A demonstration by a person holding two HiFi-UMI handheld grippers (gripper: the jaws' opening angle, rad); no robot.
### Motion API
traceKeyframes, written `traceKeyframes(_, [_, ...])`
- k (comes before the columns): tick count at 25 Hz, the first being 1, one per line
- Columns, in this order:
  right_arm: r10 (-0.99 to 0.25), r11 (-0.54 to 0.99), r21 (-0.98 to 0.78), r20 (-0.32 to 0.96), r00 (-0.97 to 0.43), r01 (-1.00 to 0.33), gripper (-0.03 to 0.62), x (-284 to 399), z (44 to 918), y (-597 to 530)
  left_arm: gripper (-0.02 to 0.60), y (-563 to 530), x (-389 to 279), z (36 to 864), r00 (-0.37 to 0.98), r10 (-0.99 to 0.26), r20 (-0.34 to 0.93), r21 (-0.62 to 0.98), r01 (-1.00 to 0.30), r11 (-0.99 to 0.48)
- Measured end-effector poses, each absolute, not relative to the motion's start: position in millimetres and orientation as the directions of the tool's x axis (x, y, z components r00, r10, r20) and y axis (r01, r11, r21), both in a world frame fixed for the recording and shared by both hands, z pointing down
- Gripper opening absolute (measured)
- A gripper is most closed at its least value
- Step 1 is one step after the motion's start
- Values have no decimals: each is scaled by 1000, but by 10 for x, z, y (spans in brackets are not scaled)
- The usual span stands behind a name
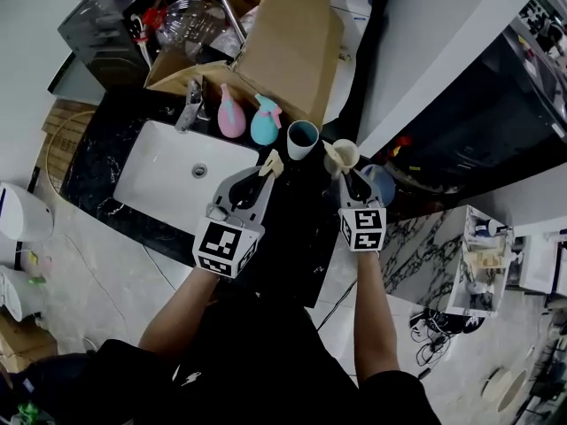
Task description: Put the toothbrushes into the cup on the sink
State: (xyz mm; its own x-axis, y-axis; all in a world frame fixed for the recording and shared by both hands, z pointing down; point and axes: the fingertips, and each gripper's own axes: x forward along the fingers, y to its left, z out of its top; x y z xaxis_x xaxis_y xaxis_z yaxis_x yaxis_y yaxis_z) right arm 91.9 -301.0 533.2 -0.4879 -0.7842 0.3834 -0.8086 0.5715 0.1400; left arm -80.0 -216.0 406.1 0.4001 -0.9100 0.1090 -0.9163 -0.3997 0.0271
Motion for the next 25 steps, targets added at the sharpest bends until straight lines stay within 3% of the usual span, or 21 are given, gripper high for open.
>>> traceKeyframes(6, [-778,576,-15,296,-553,-818,62,1029,5128,-2749,31,-2095,-704,3902,356,-932,75,4,-934,-356])
traceKeyframes(12, [-779,588,-110,190,-597,-802,2,1046,4789,-2529,31,-2066,-567,3767,346,-937,46,-41,-937,-348])
traceKeyframes(25, [-771,615,-172,77,-633,-770,2,1005,4188,-2241,31,-2207,-386,3464,363,-932,22,-105,-926,-363])
